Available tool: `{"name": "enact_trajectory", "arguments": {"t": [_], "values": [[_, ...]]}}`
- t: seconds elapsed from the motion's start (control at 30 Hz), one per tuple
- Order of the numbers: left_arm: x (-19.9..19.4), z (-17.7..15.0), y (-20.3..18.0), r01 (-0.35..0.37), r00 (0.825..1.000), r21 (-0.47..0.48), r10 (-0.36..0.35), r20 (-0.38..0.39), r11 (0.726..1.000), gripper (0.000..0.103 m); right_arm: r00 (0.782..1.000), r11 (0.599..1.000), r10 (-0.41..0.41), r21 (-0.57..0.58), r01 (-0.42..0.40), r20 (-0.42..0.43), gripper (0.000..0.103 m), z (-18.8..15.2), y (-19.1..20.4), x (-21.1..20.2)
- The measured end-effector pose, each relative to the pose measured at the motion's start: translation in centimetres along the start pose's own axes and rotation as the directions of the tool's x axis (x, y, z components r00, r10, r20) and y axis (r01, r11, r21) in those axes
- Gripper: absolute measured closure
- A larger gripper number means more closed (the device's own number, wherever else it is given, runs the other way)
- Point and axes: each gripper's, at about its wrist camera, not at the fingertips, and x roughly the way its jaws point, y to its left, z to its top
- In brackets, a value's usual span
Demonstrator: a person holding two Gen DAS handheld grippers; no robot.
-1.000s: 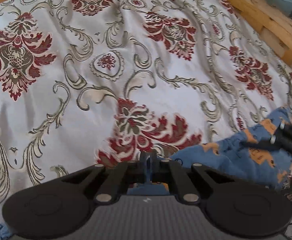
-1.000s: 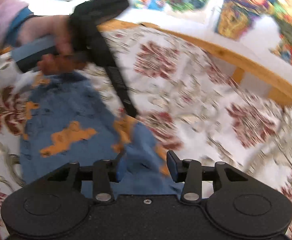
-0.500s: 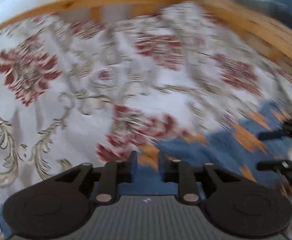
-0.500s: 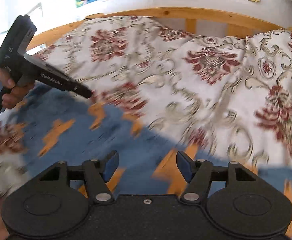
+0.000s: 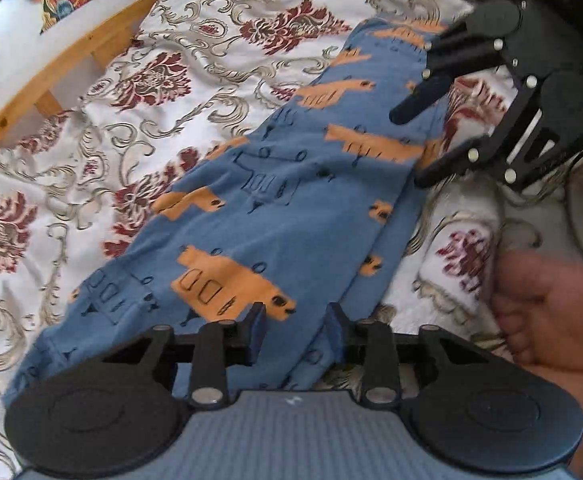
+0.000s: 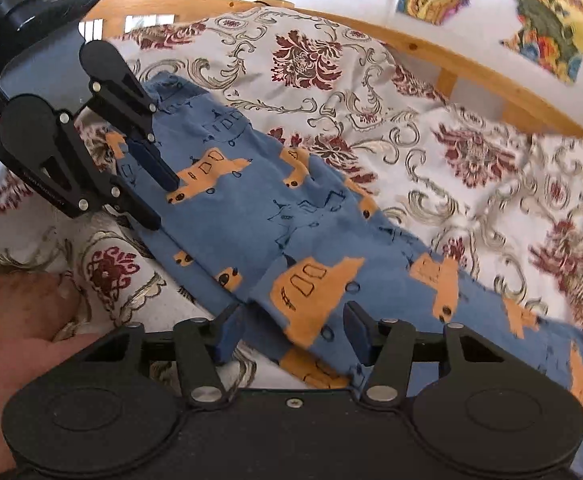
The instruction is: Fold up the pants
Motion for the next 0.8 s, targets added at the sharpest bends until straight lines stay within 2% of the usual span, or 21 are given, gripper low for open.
{"name": "enact_trajectory", "arguments": {"t": [0.13,0.17,0.2,0.3,0.53,0.67,0.8], "values": [[-0.1,-0.2,-0.4,-0.017,1.0,0.005,0.017,0.011,1.0,0.096,1.0,1.0,-0.018,-0.021,0.018,0.011,0.063,0.2,0.5,0.4],[-0.2,-0.3,-0.5,-0.019,1.0,0.013,0.019,0.01,1.0,0.101,1.0,0.999,-0.015,-0.028,0.015,0.009,0.078,0.3,0.5,0.6],[-0.2,-0.3,-0.6,-0.01,1.0,0.014,0.01,0.009,1.0,0.102,1.0,0.999,-0.014,-0.038,0.014,0.008,0.091,0.3,0.6,0.7],[-0.4,-0.4,-0.5,0.039,0.999,0.008,-0.039,0.003,0.999,0.103,1.0,0.999,0.003,-0.046,-0.003,0.005,0.101,0.3,0.8,0.6],[-1.2,-0.7,-0.1,0.034,0.999,-0.011,-0.034,0.0,0.999,0.103,1.0,0.999,0.019,-0.046,-0.018,0.019,0.102,0.5,0.8,-0.4],[-1.5,-0.5,-0.2,0.013,0.998,0.014,-0.013,0.055,1.0,0.102,0.999,0.999,0.04,0.029,-0.041,0.025,0.103,0.7,-0.1,-0.7],[-1.1,0.3,-1.2,0.012,0.996,0.058,-0.017,0.086,0.998,0.087,0.997,0.989,0.069,0.127,-0.075,0.047,0.103,1.6,-1.3,-1.2]]}}
